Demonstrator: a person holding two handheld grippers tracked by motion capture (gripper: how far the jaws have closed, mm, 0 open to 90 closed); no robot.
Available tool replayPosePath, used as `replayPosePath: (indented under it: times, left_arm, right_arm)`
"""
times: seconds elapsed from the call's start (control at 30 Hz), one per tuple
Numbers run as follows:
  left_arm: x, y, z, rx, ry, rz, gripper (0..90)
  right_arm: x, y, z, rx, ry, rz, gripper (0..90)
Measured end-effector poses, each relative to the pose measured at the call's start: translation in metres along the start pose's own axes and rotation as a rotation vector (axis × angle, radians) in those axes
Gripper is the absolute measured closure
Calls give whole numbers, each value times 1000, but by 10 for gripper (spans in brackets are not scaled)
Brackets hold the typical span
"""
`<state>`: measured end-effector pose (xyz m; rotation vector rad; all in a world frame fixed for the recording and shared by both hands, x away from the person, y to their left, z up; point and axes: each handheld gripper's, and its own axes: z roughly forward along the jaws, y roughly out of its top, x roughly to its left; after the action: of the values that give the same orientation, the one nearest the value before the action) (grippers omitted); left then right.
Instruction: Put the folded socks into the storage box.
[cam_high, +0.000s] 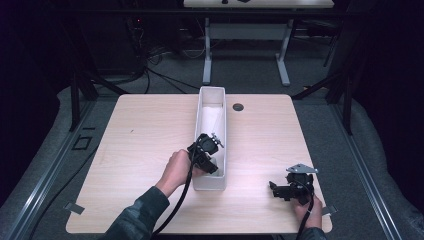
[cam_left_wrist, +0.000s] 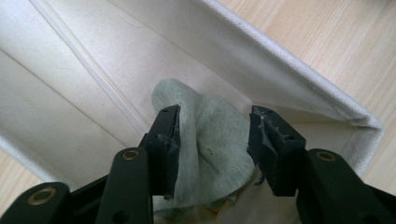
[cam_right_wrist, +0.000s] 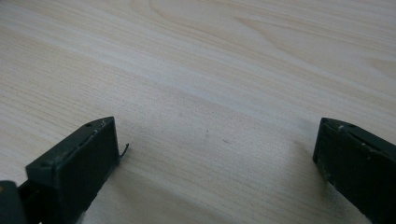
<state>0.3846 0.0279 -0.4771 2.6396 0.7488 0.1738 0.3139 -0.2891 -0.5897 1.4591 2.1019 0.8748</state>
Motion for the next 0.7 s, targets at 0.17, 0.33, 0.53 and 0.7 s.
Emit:
replayPosePath:
  times: [0.17, 0.33, 0.53, 0.7]
  left_arm:
    - [2, -2, -7, -16, -3, -15, 432]
    - [4, -3, -15, -42, -5, -29, 350]
    - [7, -6, -29, -81, -2, -40, 244]
    - [8, -9, -37, -102, 3, -41, 177]
  right_arm:
    - [0, 0, 0, 0, 0, 0, 0]
    - [0, 0, 0, 0, 0, 0, 0]
    - [0, 0, 0, 0, -1, 0, 0]
    - [0, 0, 0, 0, 0, 0, 0]
